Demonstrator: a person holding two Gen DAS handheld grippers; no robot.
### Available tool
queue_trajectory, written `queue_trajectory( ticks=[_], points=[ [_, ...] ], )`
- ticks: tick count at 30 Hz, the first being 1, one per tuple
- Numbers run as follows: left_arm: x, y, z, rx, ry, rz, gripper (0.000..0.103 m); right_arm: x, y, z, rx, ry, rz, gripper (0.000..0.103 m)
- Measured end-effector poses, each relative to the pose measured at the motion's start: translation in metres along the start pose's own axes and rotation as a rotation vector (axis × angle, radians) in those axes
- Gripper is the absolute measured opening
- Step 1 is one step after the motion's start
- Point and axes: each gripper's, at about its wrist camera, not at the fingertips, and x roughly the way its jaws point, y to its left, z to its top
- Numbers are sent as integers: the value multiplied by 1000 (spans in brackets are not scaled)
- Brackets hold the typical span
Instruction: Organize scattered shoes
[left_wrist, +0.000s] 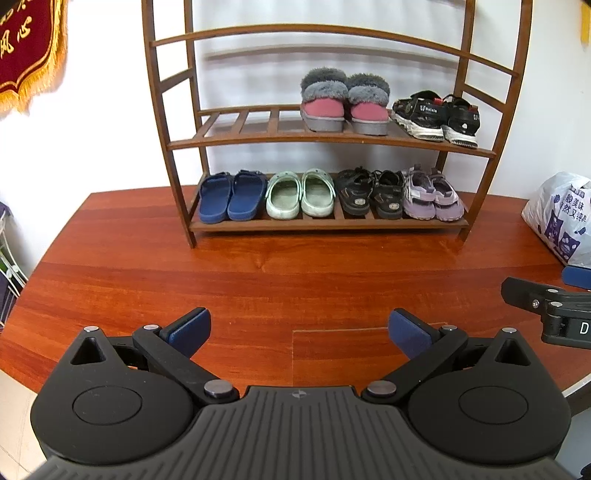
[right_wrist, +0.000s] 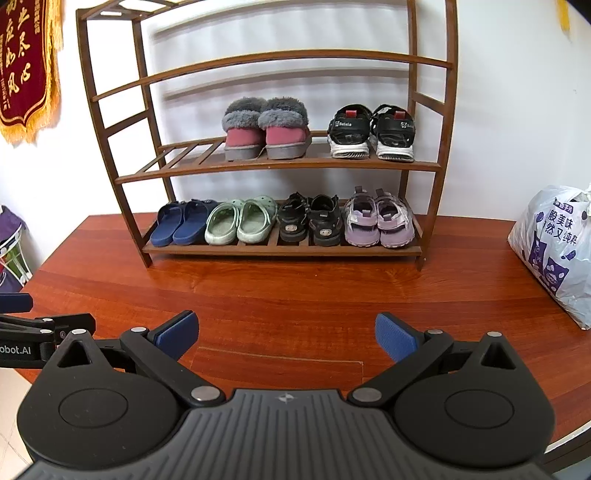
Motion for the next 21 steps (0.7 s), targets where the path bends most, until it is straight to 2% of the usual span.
queue_trajectory(
  ticks=[7, 21],
  points=[
    [-3, -6, 7, -8, -52, 3, 103, 1, -3, 2, -14, -25, -17, 102],
    [12, -18, 18, 12, -46, -11, 103, 7, -17, 7, -10, -24, -26, 102]
  ],
)
